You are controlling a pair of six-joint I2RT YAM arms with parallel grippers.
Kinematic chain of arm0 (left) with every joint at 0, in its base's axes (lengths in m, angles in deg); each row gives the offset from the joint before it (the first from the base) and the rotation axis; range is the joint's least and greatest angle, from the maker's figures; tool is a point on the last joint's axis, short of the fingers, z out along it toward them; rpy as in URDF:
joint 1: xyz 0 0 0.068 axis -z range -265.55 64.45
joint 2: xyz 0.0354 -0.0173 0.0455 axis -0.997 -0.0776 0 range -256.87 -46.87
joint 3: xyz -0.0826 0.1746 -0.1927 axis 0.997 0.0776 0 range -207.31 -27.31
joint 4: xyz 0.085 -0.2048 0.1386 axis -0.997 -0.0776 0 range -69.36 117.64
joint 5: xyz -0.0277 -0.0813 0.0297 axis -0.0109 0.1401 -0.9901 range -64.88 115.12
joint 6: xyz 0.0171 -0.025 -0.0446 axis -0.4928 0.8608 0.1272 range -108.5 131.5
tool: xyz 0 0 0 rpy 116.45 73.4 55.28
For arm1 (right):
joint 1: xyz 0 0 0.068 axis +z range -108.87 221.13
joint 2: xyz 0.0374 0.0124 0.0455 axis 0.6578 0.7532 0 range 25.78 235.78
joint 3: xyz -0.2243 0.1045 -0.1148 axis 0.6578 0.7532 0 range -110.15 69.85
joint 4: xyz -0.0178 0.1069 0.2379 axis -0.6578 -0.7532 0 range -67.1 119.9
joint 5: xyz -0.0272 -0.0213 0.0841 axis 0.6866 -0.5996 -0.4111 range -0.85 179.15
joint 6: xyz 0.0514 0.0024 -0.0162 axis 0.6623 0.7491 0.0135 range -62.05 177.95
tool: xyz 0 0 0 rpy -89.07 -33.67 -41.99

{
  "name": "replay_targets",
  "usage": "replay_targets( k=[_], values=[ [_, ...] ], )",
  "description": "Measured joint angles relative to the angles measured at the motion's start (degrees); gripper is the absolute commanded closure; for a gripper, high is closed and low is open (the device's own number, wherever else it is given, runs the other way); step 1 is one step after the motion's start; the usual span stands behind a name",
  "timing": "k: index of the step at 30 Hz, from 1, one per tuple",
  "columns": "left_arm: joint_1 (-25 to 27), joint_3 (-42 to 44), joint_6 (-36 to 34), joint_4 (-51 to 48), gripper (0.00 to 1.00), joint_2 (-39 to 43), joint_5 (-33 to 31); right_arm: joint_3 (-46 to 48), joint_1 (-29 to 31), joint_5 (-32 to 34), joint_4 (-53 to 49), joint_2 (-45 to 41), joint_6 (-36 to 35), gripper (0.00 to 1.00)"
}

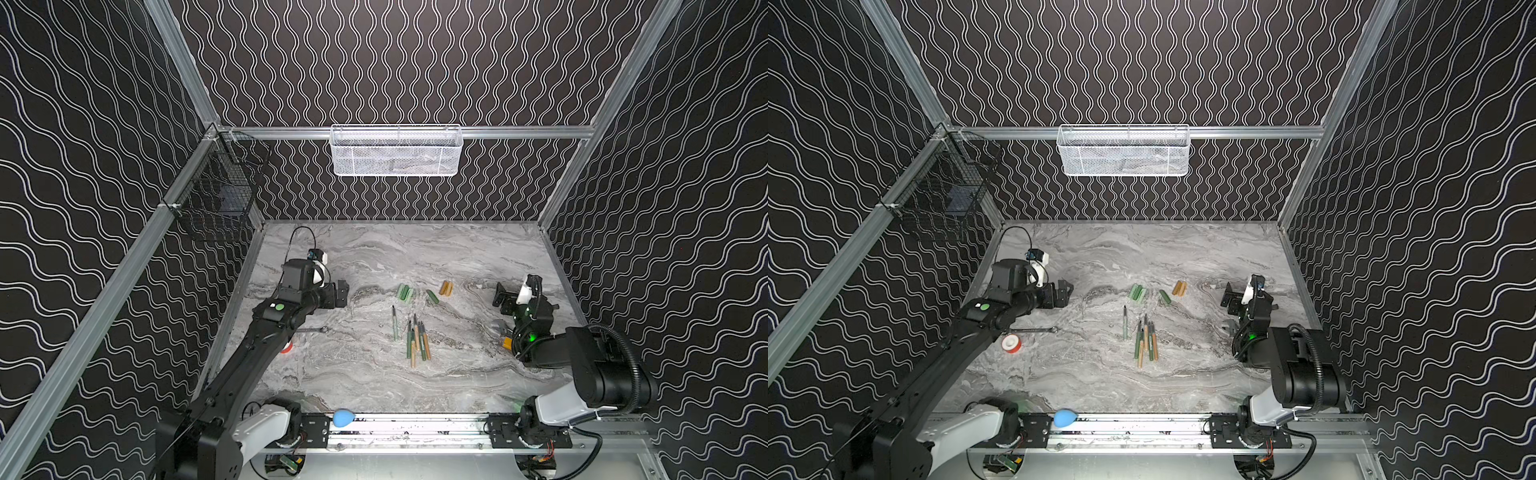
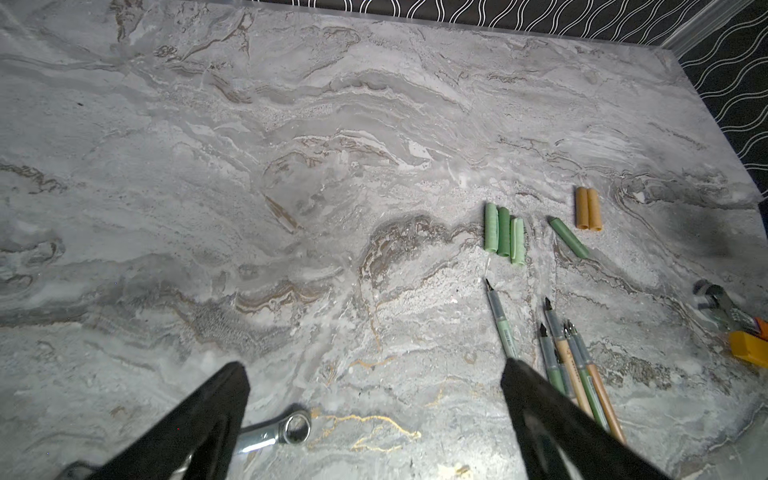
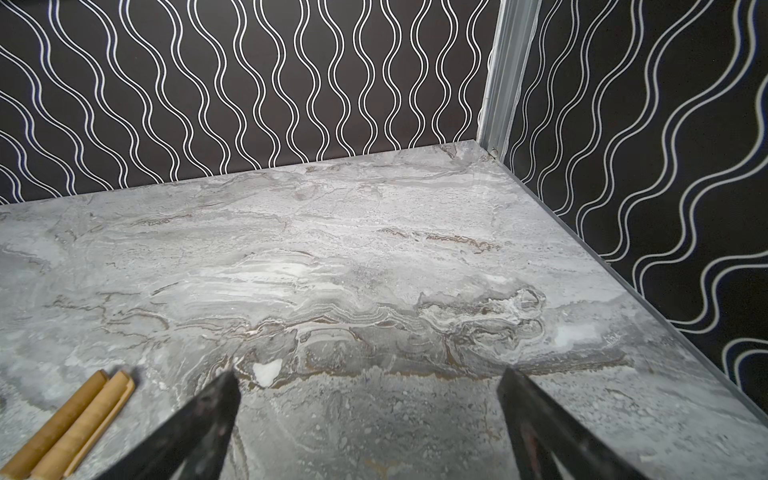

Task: Insert the pens into the pen caps
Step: 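Raise the left arm and swing its gripper toward the pens and caps, then move the right gripper over the tan pen caps while the left arm advances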

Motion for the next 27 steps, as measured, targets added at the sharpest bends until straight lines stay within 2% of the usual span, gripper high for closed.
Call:
replay_targets(
  k=[6,12,16,23,27],
  values=[
    [0.0,0.4,1.0,-4.3,0.01,3.3,-1.4,0.0,0.0,0.0,0.0,0.0,0.0,0.00],
    [0.0,0.1,3.5,-9.4,0.01,6.4,0.2,-0.1,-0.1,-0.2,-0.2,0.0,0.0,0.00],
    [0.0,1.3,5.6,-9.8,0.01,9.6,1.2,-0.4,-0.1,-0.2,-0.5,-0.2,0.0,0.00],
    [0.0,2.4,7.0,-9.1,0.01,9.9,2.1,-1.1,0.3,-0.1,-1.8,-1.7,0.0,0.00],
    [0.0,2.5,6.7,-8.8,0.01,12.1,-0.1,-8.9,2.3,1.2,-14.1,-5.5,-0.2,0.01]
  ],
)
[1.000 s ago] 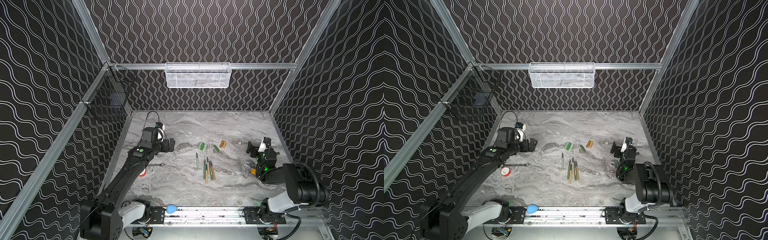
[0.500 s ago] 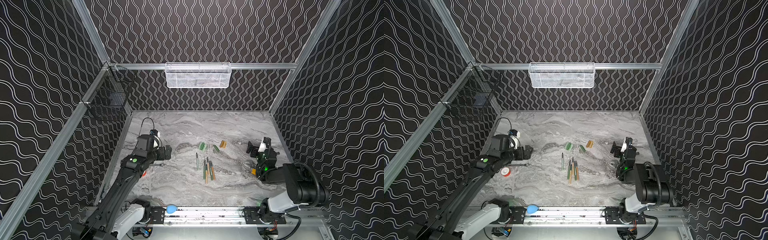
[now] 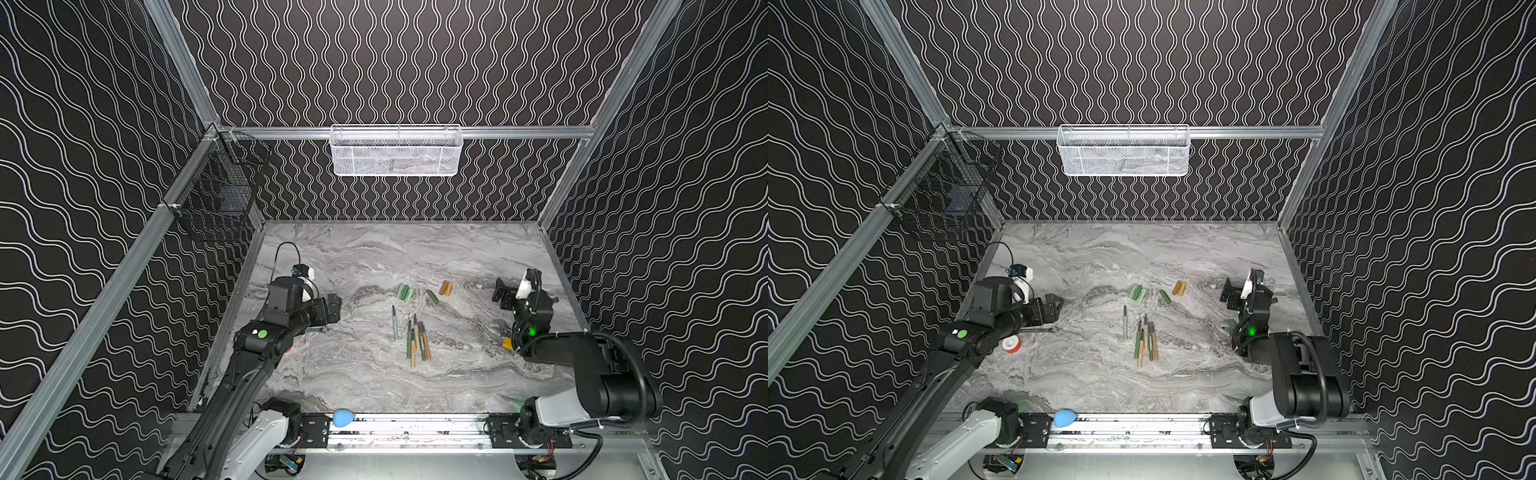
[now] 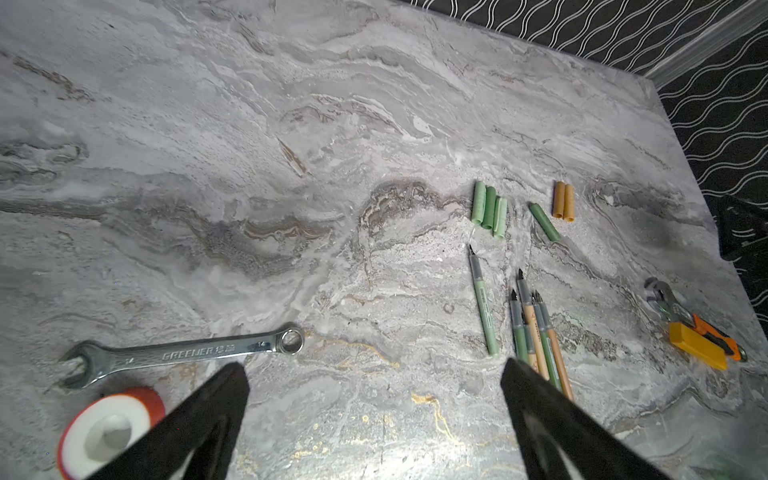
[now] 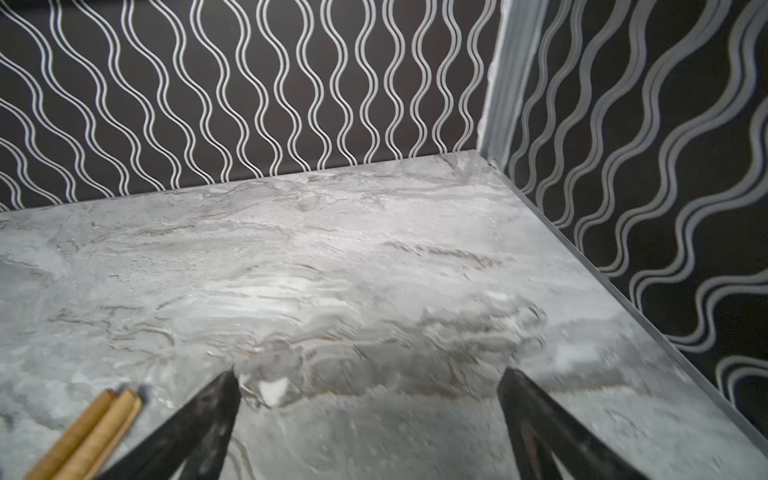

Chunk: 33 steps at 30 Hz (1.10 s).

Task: Insert the pens into the pen caps
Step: 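Move the right gripper over the tan pen caps while the left arm advances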

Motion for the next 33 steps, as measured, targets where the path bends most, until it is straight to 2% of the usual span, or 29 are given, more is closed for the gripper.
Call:
replay_targets(
  k=[4,9,15,19,26,33],
  values=[
    [0.0,0.3,-1.7,-0.3,0.01,-0.7,-1.2,-4.3,3.2,1.1,-8.5,-4.1,0.3,0.01],
    [0.0,-1.9,-5.0,-2.6,0.01,-4.9,-1.0,-9.6,11.1,1.7,-25.2,-9.6,2.6,0.01],
    [0.0,-1.2,-6.7,-1.8,0.01,-5.1,1.2,-16.4,17.4,1.8,-42.7,-12.1,9.3,0.01],
    [0.7,0.2,-5.5,-0.3,0.01,-6.6,3.4,-16.8,17.7,-1.2,-51.5,-12.2,12.9,0.01],
    [9.5,-4.2,-2.2,-1.4,0.01,-8.7,3.2,-23.8,18.2,-8.0,-64.4,-12.4,15.3,0.01],
    [12.0,-6.0,-1.6,-3.0,0.01,-14.4,2.3,-29.4,19.4,-13.2,-73.2,-12.0,16.7,0.01]
  ],
)
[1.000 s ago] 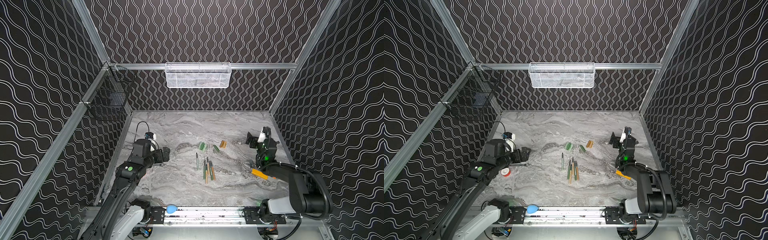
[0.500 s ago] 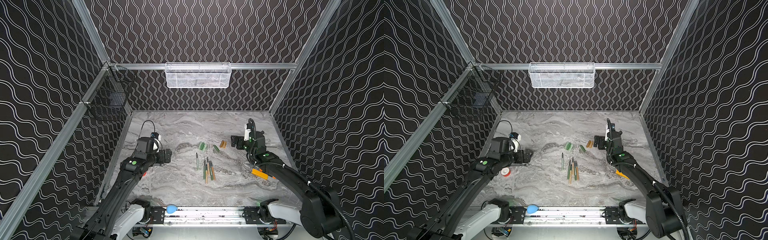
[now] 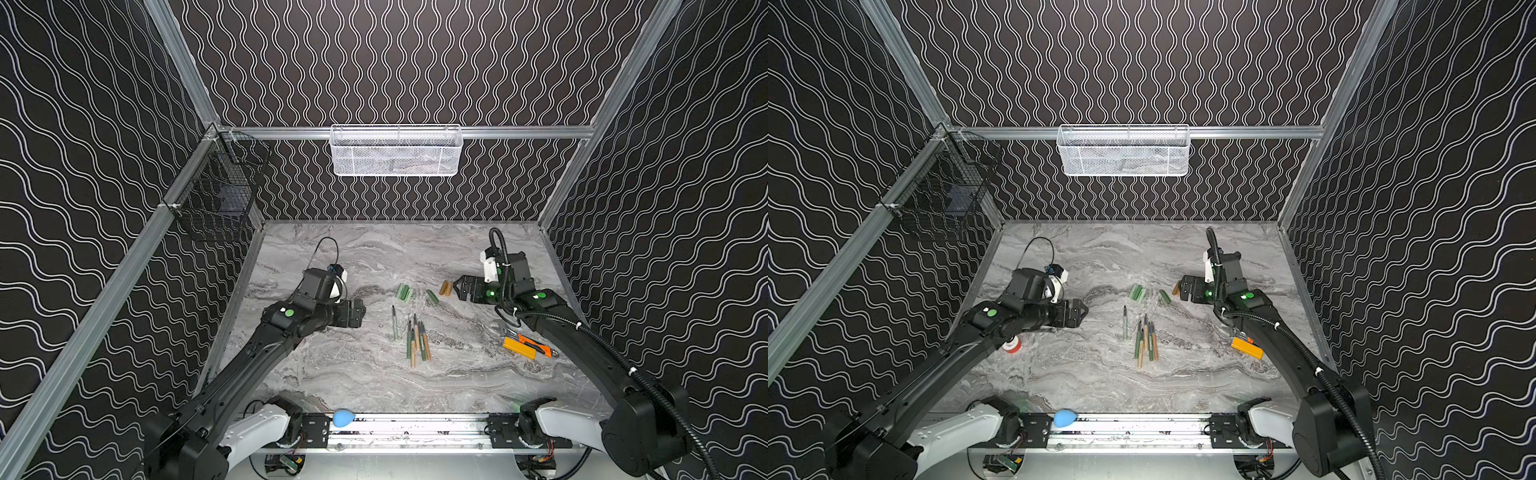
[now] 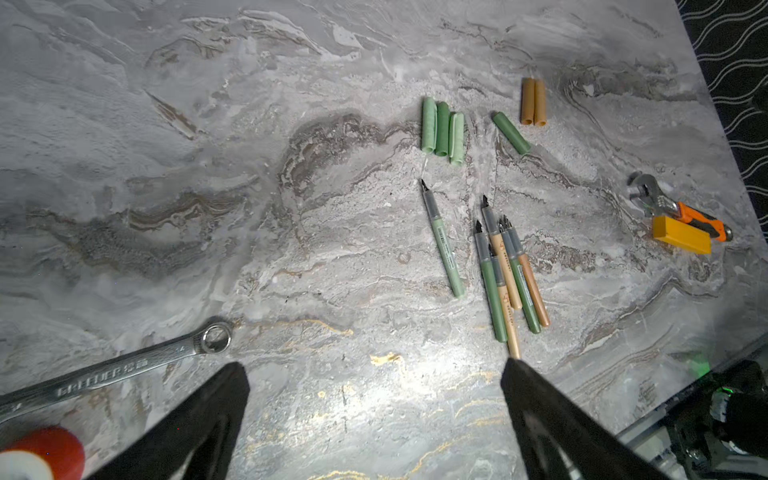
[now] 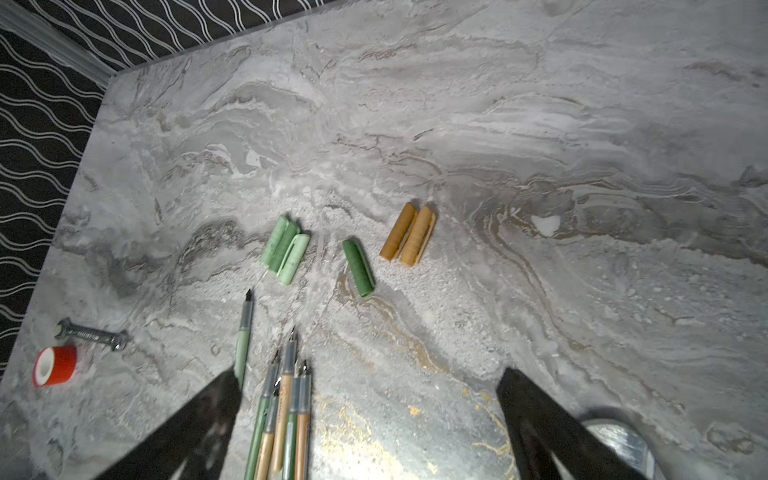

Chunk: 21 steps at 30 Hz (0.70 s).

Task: Insert the pens into the pen caps
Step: 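Move the right gripper over the tan pen caps while the left arm advances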

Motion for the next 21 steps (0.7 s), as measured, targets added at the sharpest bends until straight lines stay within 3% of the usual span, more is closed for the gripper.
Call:
replay_targets(
  k=[11,21],
  values=[
    [0.8,2.3,-4.3,0.6,0.01,-4.4,2.0,-6.5,2.6,-4.0,-6.8,7.6,0.2,0.00],
    [1.8,3.7,-5.9,2.5,0.01,-5.6,2.9,-14.3,7.1,-3.8,-10.5,17.1,-3.2,0.01]
  ],
)
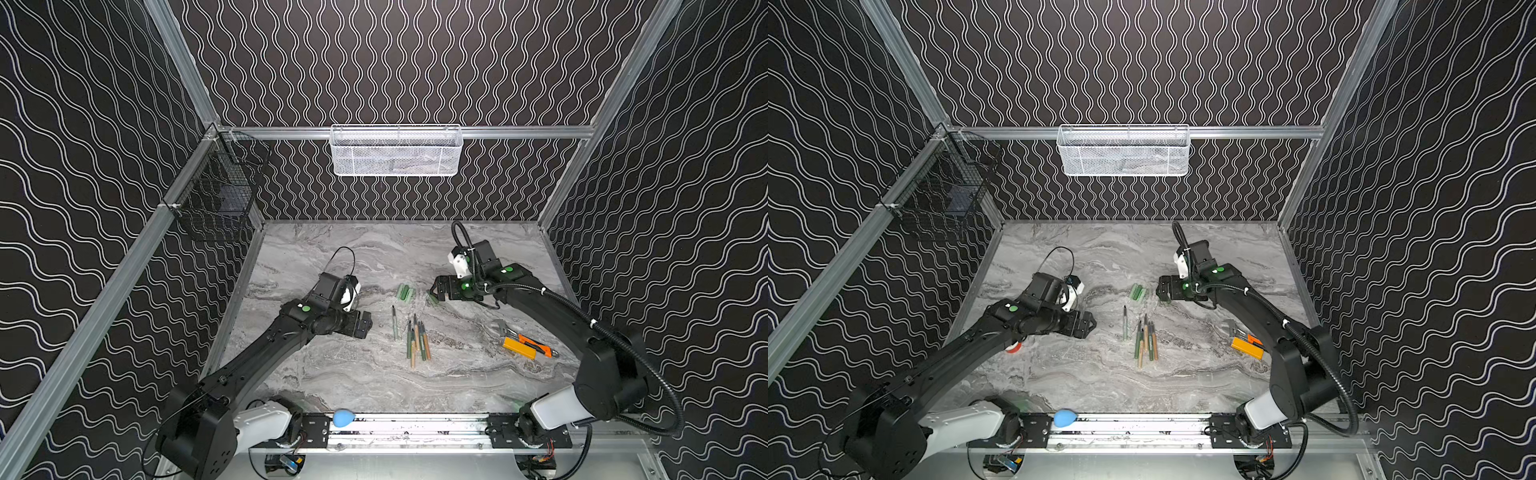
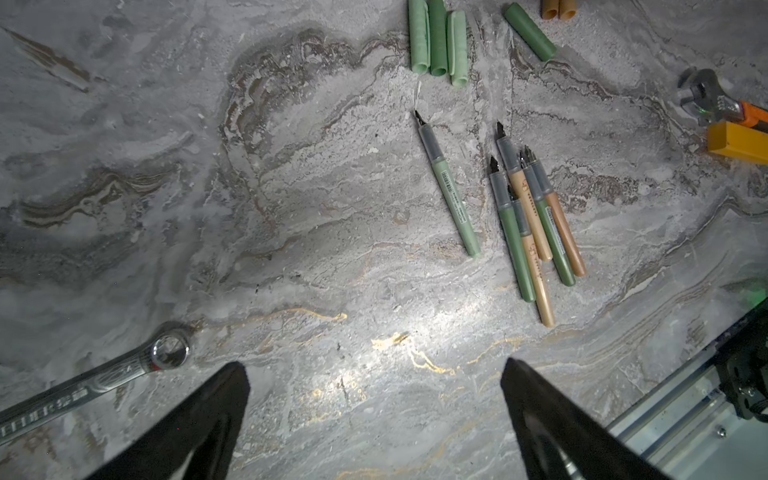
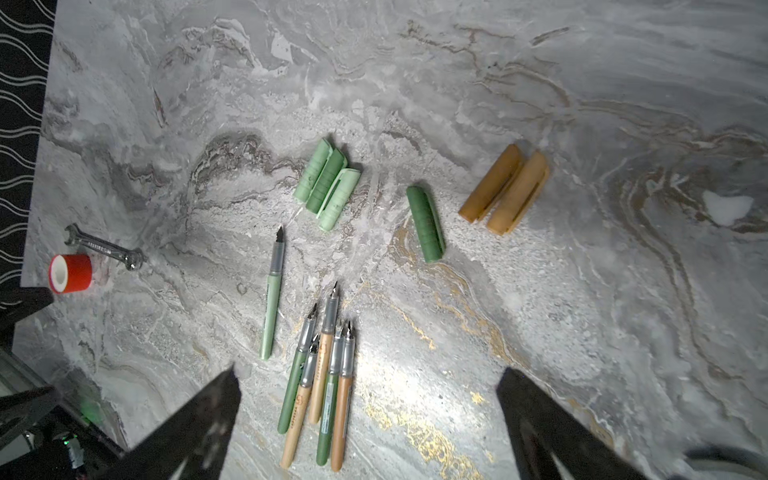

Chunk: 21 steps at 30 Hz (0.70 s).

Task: Insert the pens into the pen caps
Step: 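Move the right gripper over the tan pen caps while the left arm advances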

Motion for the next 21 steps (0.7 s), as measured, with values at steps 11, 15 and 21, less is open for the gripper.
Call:
replay_targets(
  k=[11,15,21],
  values=[
    [1.1,0.1,1.0,3.2,0.01,-1.9,-1.7,-7.6,-0.5,7.8,-6.8,7.8,1.6,0.22],
    [3.3,-2.0,3.7,3.4,0.01,-2.7,-2.8,-8.0,-3.3,8.3,-8.4,9.0,2.0,0.36],
    [5.9,-4.5,6.1,1.8,0.01,-2.2,-5.4,-11.8,-5.8,7.8,-9.3,15.9,2.0,0.49]
  ],
)
